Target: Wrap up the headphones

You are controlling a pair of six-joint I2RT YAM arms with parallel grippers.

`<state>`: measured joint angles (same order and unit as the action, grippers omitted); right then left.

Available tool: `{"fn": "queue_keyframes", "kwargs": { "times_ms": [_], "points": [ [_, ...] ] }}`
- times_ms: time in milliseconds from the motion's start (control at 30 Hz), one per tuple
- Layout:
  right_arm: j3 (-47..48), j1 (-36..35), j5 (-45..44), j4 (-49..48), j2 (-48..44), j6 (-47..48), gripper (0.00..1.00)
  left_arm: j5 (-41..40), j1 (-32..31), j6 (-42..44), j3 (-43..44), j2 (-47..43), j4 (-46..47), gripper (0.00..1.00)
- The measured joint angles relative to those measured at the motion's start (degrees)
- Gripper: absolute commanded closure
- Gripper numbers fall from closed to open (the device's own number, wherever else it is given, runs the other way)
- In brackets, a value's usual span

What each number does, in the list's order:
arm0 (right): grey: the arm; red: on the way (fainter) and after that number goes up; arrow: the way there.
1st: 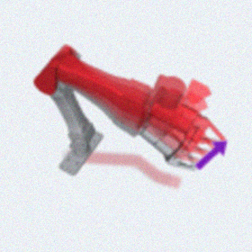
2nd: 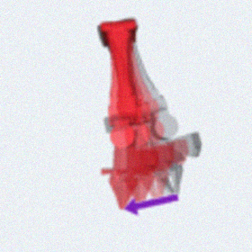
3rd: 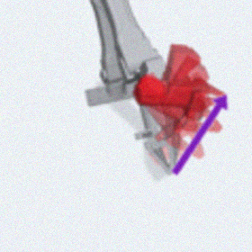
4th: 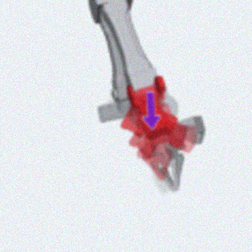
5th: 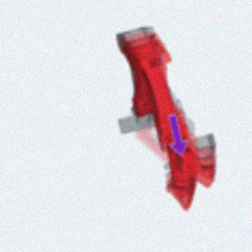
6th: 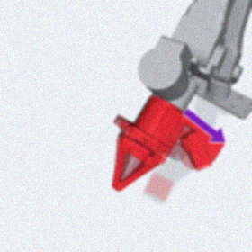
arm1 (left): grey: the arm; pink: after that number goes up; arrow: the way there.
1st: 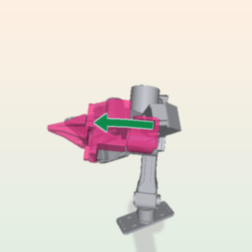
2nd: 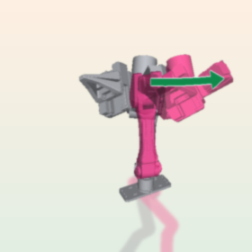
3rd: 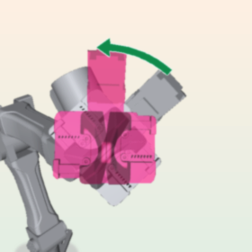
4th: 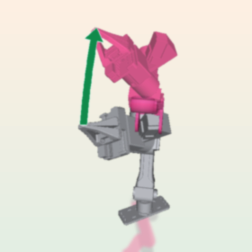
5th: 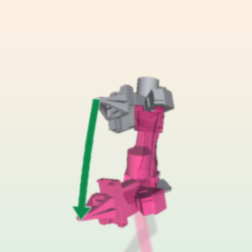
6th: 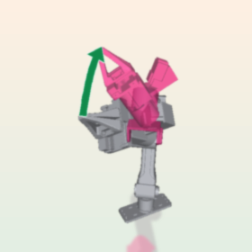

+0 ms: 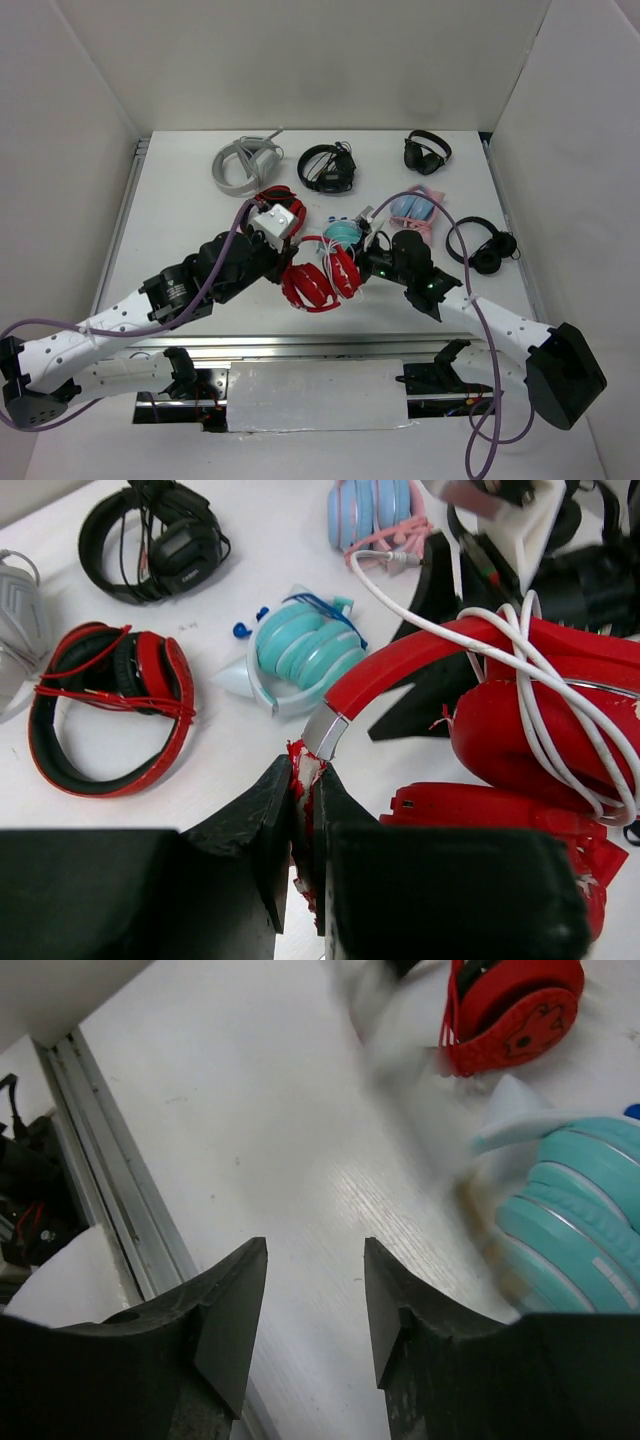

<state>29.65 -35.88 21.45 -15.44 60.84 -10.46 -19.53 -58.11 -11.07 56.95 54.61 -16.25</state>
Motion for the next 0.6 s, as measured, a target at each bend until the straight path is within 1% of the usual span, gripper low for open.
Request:
{"fn": "queue_keyframes", "kwargs": {
  "times_ms": [233, 300, 367, 400, 433, 467, 600],
  "points": [
    [-4.61, -0.26, 1.4, -5.27, -4.11, -1.46, 0.46, -3.02, 0.0, -1.49, 4.15, 0.96, -0.52, 1.0],
    [-5.51, -0.26, 0.92, -5.27, -5.33, -2.14, 0.37, -4.48, 0.0, -1.99, 4.61, 1.09, -0.66, 1.0],
    [-6.6, -0.24, -0.15, -5.16, -7.02, -2.67, 0.35, -6.32, 0.11, -2.78, 4.63, 1.09, -1.03, 1.0],
    [-7.32, -0.22, -0.7, -5.07, -8.02, -3.04, 0.21, -7.26, 0.22, -3.1, 4.63, 1.09, -1.44, 1.0],
    [-8.22, -0.17, -1.2, -5.14, -9.11, -3.58, 0.1, -8.07, 0.33, -3.54, 4.63, 1.09, -2.03, 1.0],
    [-9.14, -0.09, -1.64, -5.2, -10.1, -4.11, 0.0, -9.01, 0.52, -4.15, 4.63, 1.09, -2.75, 1.0],
    [-12.55, 0.63, -4.63, -4.35, -13.31, -5.86, 0.0, -11.65, 1.11, -6.08, 4.63, 0.98, -5.31, 1.0]
  ]
}}
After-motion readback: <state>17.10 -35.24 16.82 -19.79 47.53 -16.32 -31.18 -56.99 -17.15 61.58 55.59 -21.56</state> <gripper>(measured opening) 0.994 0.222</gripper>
